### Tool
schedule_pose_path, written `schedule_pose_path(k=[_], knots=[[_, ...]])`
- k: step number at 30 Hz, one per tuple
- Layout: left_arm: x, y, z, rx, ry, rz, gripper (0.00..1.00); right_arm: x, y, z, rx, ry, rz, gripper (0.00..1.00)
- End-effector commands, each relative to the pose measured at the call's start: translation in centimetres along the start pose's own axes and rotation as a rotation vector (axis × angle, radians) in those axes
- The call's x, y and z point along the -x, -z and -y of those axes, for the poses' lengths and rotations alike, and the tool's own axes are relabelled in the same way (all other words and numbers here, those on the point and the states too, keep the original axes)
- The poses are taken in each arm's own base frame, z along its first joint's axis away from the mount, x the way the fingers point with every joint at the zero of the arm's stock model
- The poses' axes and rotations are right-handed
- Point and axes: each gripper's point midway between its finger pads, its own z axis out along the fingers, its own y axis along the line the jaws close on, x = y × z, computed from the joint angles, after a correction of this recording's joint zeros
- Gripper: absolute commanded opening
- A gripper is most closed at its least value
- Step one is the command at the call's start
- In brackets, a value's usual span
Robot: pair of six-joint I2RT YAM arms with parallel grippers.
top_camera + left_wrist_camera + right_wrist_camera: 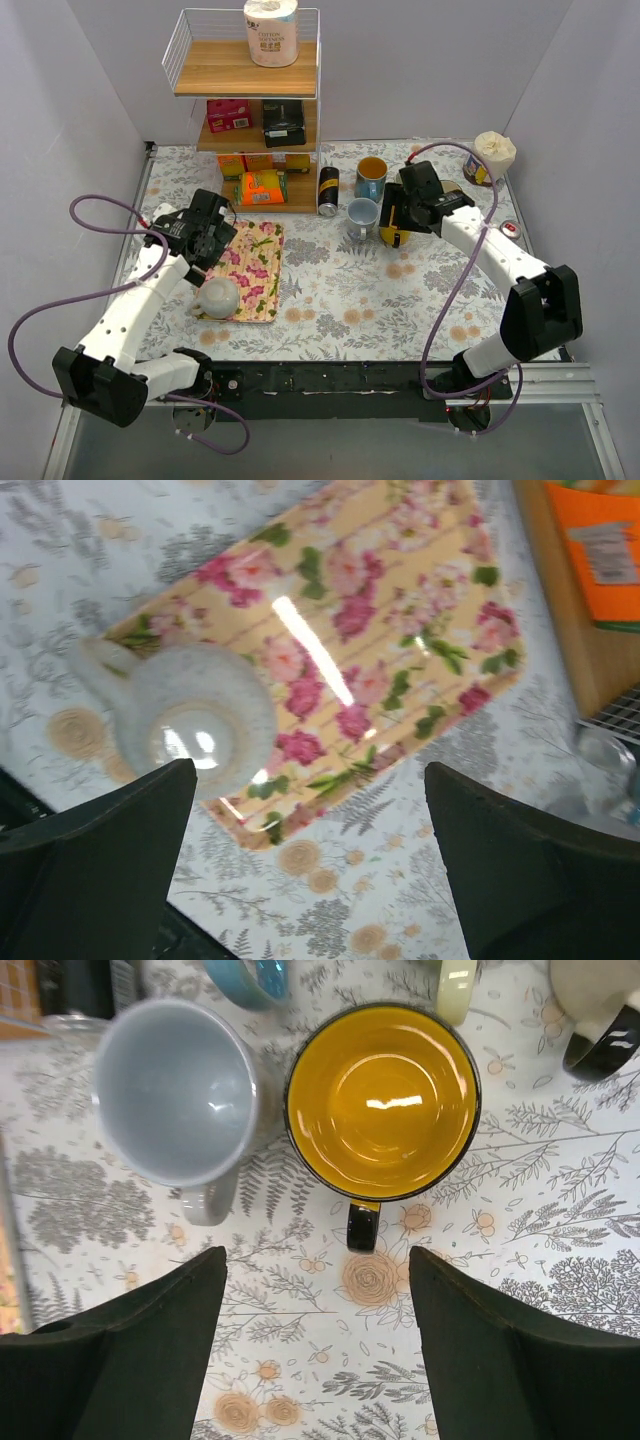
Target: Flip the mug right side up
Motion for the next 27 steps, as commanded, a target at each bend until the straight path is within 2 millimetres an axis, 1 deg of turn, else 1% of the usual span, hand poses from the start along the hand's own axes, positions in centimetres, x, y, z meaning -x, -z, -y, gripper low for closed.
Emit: schedule_pose_path(k=[1,2,4,5,6,8,11,12,17,21,24,27], knots=[[0.1,-0.1,-6.1,0.183,0.221,0.017,0.98,3.1,3.9,-1.2,0.088,-0.059,0.064,0.8],[0.1,-0.7,-7.0,0.214,0.262,0.016,0.98,3.4,4.1,-1.1,0.092,-0.067,0.068,0.8],[-0.1,-1.0,-7.9,0.234,0.33,0.006,0.98,3.8,4.5,-1.2,0.11,-0.076,0.069,0.8],[0.1,-1.2,-8.4,0.255,0.391,0.019,0.98,4.0,4.7,-1.1,0.113,-0.083,0.071,0.8],[0.4,-1.3,-8.7,0.264,0.406,0.036,0.98,4.1,4.9,-1.1,0.12,-0.085,0.072,0.79],[1.0,-1.4,-9.0,0.276,0.458,0.069,0.98,3.9,4.9,-0.9,0.124,-0.092,0.066,0.79],[1.3,-2.3,-9.3,0.312,0.487,0.096,0.98,3.6,4.9,-0.3,0.129,-0.104,0.057,0.79],[1.3,-2.6,-9.1,0.312,0.504,0.096,0.98,3.6,5.1,-0.1,0.131,-0.11,0.059,0.79],[-0.6,-5.0,-9.8,0.394,0.56,0.058,0.98,3.6,5.2,0.4,0.143,-0.123,0.056,0.78],[-1.1,-6.0,-10.3,0.432,0.6,0.074,0.98,3.7,5.5,0.6,0.155,-0.13,0.062,0.77],[-1.1,-6.9,-10.1,0.415,0.633,0.092,0.98,3.6,5.7,0.0,0.189,-0.131,0.059,0.77],[-1.3,-7.6,-10.1,0.403,0.665,0.103,0.98,3.5,5.6,0.0,0.197,-0.134,0.053,0.76]])
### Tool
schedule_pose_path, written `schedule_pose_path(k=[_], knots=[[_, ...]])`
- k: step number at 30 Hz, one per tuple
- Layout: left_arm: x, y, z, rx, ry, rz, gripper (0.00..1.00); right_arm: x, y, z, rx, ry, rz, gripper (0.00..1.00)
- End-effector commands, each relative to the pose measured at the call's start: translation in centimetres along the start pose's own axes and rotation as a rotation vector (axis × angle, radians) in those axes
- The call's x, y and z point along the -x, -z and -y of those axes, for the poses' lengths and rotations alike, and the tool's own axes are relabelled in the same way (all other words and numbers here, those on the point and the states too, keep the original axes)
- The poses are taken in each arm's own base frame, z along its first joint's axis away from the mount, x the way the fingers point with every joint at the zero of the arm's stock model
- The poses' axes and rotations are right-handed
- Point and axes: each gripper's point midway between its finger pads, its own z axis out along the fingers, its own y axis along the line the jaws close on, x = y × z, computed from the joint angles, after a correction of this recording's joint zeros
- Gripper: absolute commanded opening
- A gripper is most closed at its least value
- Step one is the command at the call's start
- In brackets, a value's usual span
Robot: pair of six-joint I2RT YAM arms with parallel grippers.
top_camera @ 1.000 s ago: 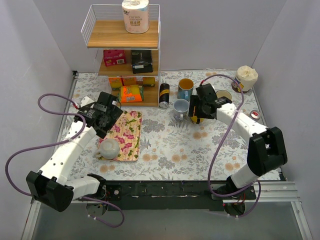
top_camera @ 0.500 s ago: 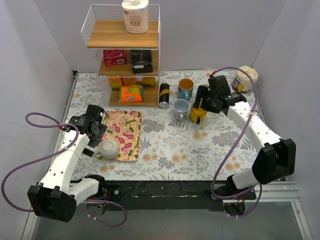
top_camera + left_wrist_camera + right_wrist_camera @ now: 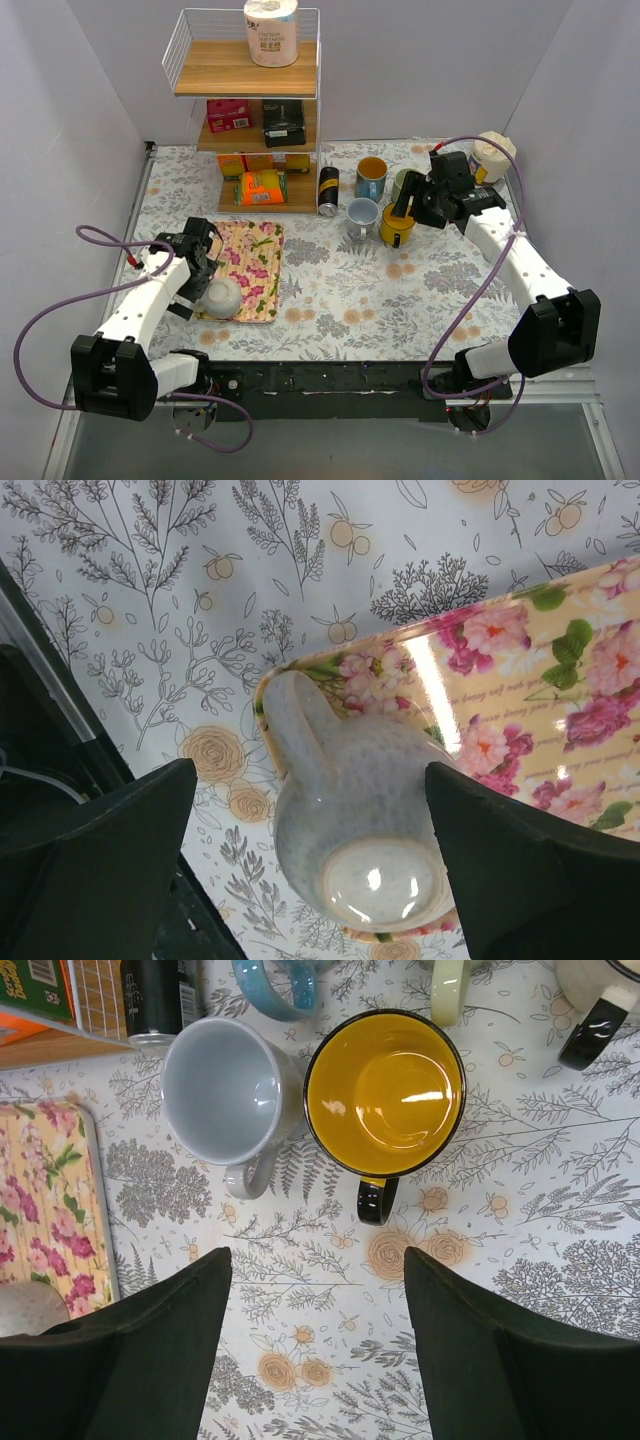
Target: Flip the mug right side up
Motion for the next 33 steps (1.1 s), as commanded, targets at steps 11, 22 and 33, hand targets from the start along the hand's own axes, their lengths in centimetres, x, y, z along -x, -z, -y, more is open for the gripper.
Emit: schedule_pose_path(k=[11,22,33], knots=[[0.9,-2.1,5.9,-0.114,0.608,-0.01,0.95,0.5,0.7,-0.7,0.057,-0.009,0.018,0.73],[0.6,-1.7,7.2,-0.113,0.593,-0.056,0.52,0.3,0.4,-0.5,0.056,-0.019,0.012,0.7],[-0.1,-2.1,7.9,-0.102,0.553,-0.092,0.34,0.2,0.1,-0.4,0.065,-0.029,0.004,0.68]])
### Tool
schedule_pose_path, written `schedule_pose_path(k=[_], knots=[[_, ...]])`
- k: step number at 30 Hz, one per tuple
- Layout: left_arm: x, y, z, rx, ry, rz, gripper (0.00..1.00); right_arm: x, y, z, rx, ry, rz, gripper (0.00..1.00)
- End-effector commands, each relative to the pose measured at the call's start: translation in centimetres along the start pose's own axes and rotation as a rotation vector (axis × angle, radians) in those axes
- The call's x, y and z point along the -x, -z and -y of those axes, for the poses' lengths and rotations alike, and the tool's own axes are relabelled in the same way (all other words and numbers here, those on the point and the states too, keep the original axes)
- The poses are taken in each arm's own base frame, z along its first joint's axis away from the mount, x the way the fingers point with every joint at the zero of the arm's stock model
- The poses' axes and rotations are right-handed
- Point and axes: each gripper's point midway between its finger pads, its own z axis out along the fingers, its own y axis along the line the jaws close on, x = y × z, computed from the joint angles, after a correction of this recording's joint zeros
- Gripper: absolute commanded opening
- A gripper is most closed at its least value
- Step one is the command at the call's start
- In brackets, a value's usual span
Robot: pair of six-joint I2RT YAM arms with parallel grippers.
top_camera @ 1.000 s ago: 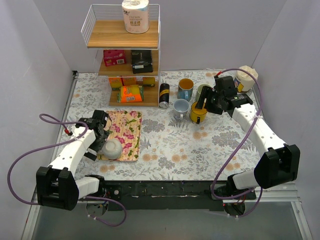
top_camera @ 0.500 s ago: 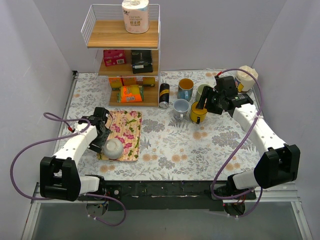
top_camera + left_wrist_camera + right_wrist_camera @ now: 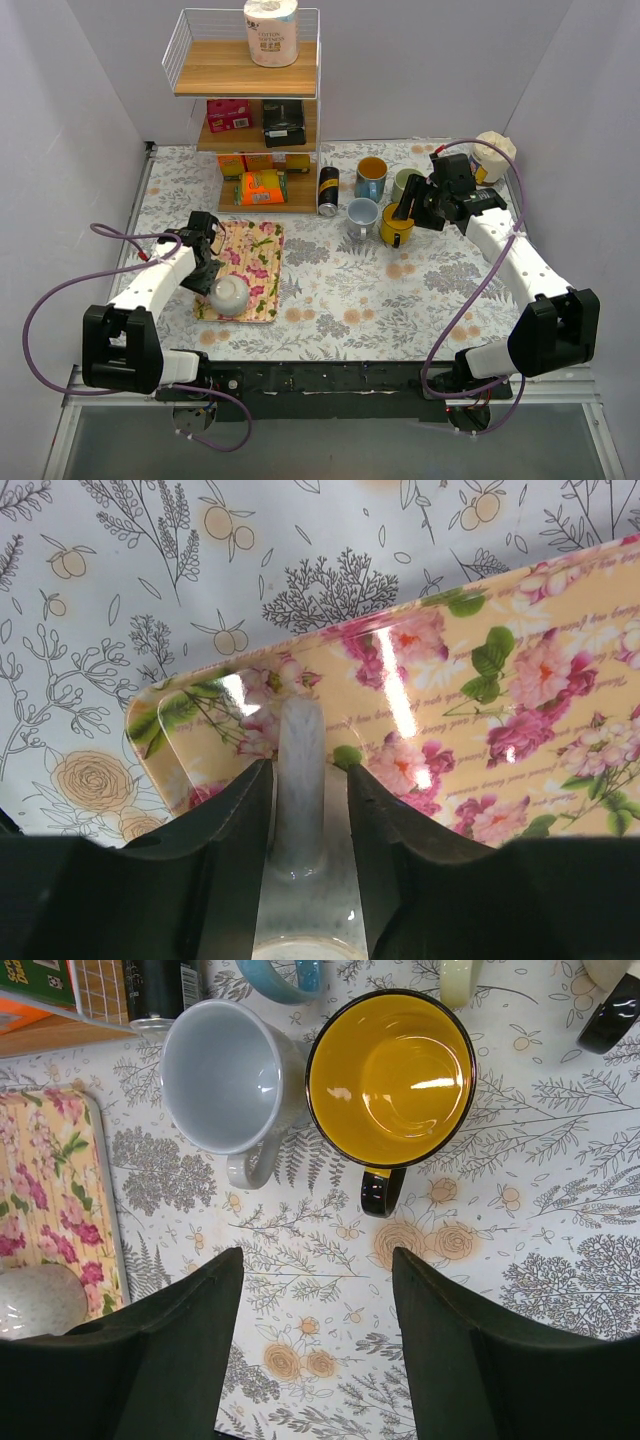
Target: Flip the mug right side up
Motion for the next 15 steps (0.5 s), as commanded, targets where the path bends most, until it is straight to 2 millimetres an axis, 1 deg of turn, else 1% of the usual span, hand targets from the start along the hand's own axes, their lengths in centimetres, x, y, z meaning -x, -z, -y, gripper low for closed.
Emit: schedule_pose_path(k=[1,2,5,6,7,9,10,11,13,15], knots=[[0.7,0.7,3.0,-0.033,0.49,-0.026,0.34,1.0,0.4,-0.6,0.035,-0.006,0.038,0.68],[0.7,0.7,3.3,-0.046,0.494,-0.03,0.32,1.1,0.4,-0.6,0.035,-0.008,0.04,0.68],[0.7,0.8,3.7,-0.072,0.486,-0.043,0.08,1.1,0.4,-0.6,0.037,-0.01,0.038,0.68],[0.7,0.9,3.9,-0.079,0.481,-0.046,0.02,1.2,0.5,-0.7,0.041,-0.01,0.039,0.67],[0.7,0.9,4.1,-0.085,0.468,-0.049,0.0,1.2,0.5,-0.7,0.041,-0.01,0.039,0.68],[0.7,1.4,5.0,-0.109,0.443,-0.063,0.0,1.2,0.4,-0.7,0.044,-0.009,0.039,0.67],[0.6,1.6,5.3,-0.129,0.38,-0.07,0.0,1.2,0.5,-0.8,0.048,-0.009,0.038,0.67],[0.6,2.4,6.9,-0.194,0.343,-0.102,0.0,1.4,0.6,-0.9,0.051,-0.01,0.042,0.67],[0.6,3.3,8.3,-0.257,0.279,-0.121,0.0,1.4,0.6,-1.0,0.055,-0.011,0.044,0.67],[0.8,4.7,9.6,-0.317,0.26,-0.141,0.0,1.6,0.8,-1.2,0.063,-0.009,0.049,0.67]])
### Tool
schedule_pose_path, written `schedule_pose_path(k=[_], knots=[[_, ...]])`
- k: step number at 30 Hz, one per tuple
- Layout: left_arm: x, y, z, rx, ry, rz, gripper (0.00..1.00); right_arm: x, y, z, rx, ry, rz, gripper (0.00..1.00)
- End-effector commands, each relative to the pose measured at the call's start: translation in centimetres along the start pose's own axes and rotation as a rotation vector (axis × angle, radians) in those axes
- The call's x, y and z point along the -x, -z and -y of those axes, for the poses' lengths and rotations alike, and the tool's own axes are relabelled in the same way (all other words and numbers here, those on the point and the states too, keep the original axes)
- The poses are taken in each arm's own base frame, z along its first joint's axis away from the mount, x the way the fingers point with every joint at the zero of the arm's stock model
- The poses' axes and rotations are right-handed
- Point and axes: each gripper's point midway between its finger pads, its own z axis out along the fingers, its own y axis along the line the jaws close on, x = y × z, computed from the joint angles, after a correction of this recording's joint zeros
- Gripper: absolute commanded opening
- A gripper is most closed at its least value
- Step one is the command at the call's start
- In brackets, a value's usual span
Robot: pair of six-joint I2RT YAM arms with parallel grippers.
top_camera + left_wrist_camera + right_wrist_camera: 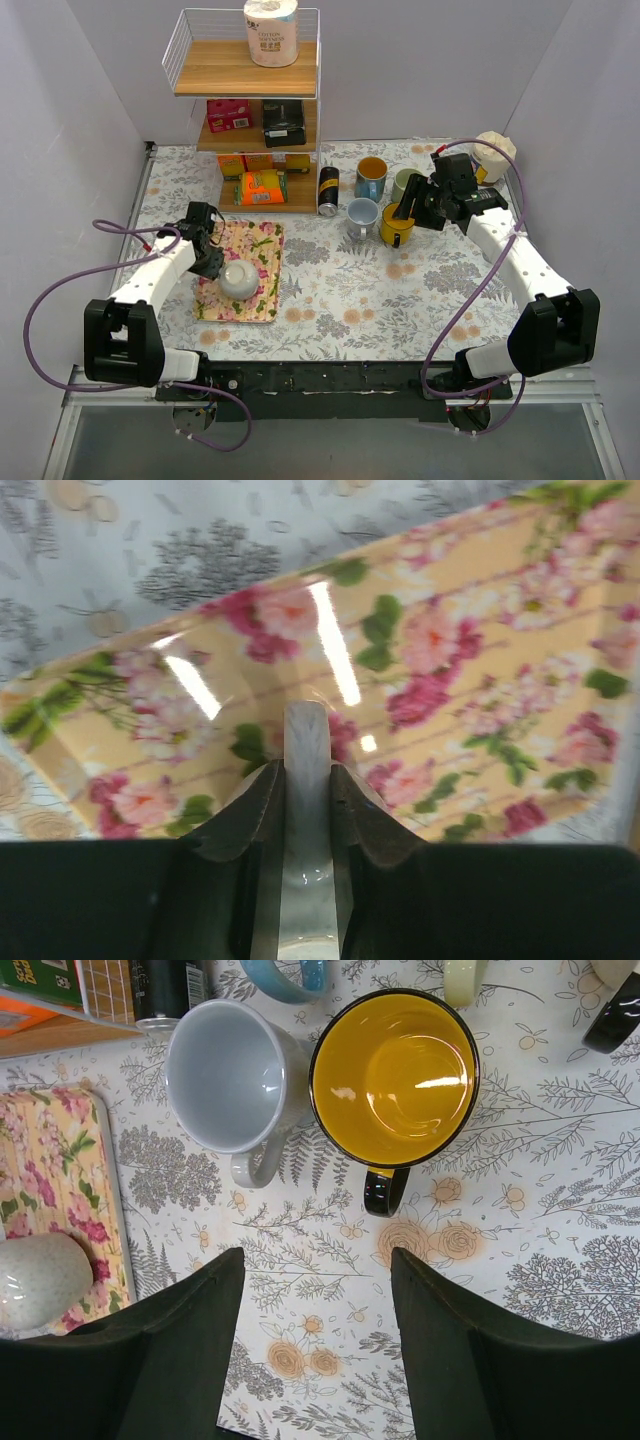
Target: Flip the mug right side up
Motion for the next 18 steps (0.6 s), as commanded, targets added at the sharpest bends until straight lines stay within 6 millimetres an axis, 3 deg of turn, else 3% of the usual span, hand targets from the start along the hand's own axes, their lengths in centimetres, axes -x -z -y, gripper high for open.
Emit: schedule_pose_path(k=[1,6,13,18], knots=[[1.1,4.5,7.6,-0.276,0.208,-0.064,0.0,1.5,0.8,-1.1,0.049,-0.002,0.054,0.67],[1.7,9.1,10.7,-0.469,0.137,-0.096,0.0,1.8,1.4,-1.6,0.067,-0.004,0.068,0.67],[-1.5,16.3,15.9,-0.865,-0.083,-0.305,0.0,2.6,2.2,-3.5,0.15,0.0,0.078,0.67],[-3.8,21.3,17.2,-1.137,-0.273,-0.434,0.0,3.2,3.5,-6.4,0.305,0.03,0.092,0.68]])
